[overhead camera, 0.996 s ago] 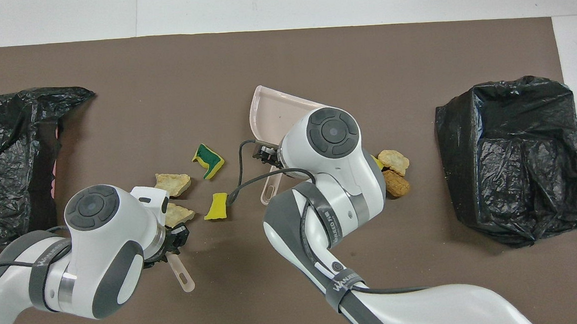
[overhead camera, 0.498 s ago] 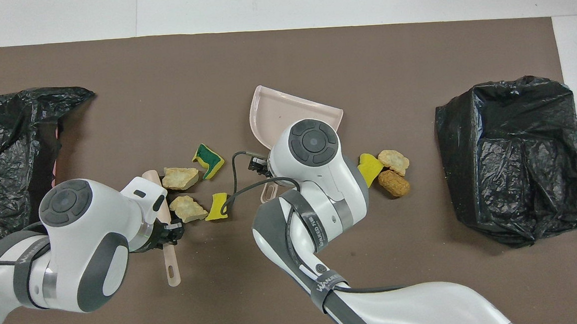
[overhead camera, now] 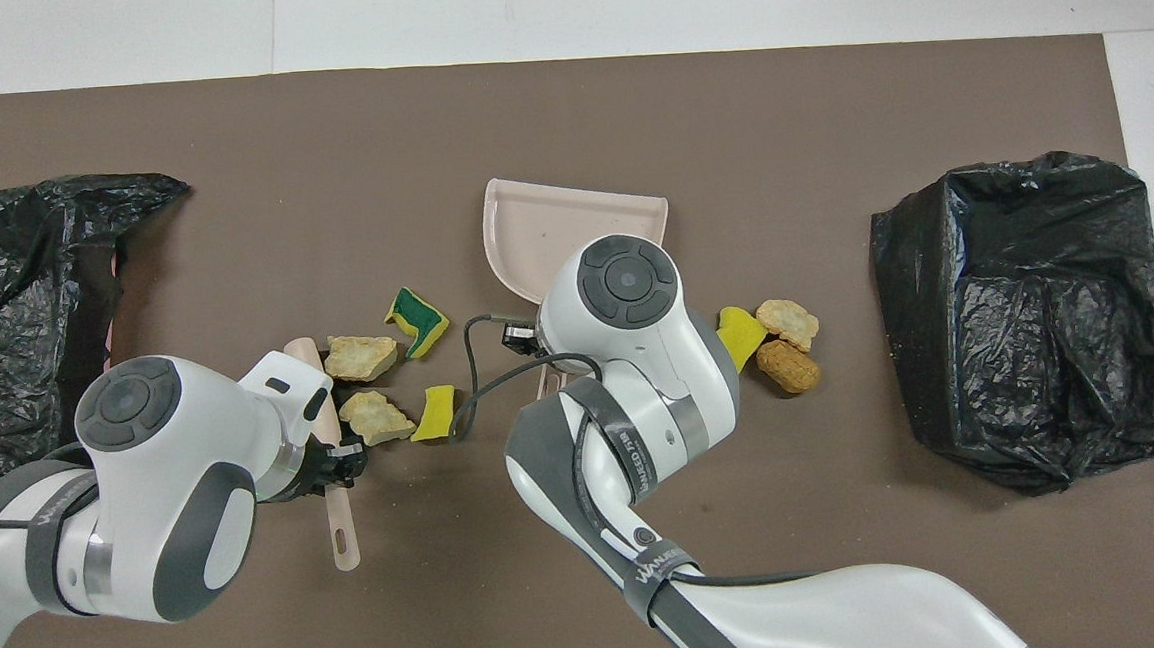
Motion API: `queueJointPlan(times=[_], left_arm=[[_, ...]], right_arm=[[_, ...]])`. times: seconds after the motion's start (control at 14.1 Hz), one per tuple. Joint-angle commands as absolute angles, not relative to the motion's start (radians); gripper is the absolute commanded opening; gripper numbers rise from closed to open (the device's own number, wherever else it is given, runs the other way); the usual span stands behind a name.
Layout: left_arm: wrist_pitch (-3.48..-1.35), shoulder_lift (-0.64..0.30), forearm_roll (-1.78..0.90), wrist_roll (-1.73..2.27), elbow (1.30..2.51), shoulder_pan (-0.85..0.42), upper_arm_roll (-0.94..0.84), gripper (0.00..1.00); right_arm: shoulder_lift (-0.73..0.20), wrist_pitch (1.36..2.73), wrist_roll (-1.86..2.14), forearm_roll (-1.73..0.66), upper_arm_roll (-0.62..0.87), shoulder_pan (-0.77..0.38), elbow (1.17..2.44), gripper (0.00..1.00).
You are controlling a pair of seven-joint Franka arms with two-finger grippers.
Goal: Sweep and dump trash in bin
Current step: 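Carry the dustpan with the right gripper beside the trash near the brush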
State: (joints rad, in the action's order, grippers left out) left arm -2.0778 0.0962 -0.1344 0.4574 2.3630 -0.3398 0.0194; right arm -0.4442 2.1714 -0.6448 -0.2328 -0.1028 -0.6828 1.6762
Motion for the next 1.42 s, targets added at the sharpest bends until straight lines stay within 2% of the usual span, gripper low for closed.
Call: queueJointPlan(times=[0.0, 0.36, 0.57, 0.85, 1.07, 1.35], left_arm=[[-2.089, 0.081, -0.153, 0.434, 2.355, -0.334, 0.017, 0.00], [-2.089, 0.081, -0.153, 0.433, 2.355, -0.334, 0.015, 0.00], [-2.089, 0.081, -0.153, 0.423, 2.355, -0.334, 0.015, 0.00], [-2.089, 0.081, -0.153, 0.420, 2.355, -0.337, 0.015, 0.00], [-2.101, 0.081, -0.153, 0.390, 2.355, -0.341, 0.015, 0.00], [-2.111, 0.081, -0.153, 0.365, 2.358, -0.341, 0.015, 0.00]], right_arm=[[-0.336, 2.035, -0.409, -0.242, -0.103, -0.635, 1.684, 0.00], [-0.144, 1.728, 0.088, -0.125, -0.101, -0.565, 1.747, 0.00], [-0.114, 1.741, 0.508, -0.114, -0.103, -0.525, 1.831, 0.00], [-0.150, 1.781, 0.807, -0.035, -0.101, -0.514, 1.851, 0.00], [-0.179, 1.790, 0.819, -0.031, -0.100, -0.523, 1.856, 0.00], [-0.228, 1.816, 0.807, 0.003, -0.095, -0.590, 1.852, 0.00]])
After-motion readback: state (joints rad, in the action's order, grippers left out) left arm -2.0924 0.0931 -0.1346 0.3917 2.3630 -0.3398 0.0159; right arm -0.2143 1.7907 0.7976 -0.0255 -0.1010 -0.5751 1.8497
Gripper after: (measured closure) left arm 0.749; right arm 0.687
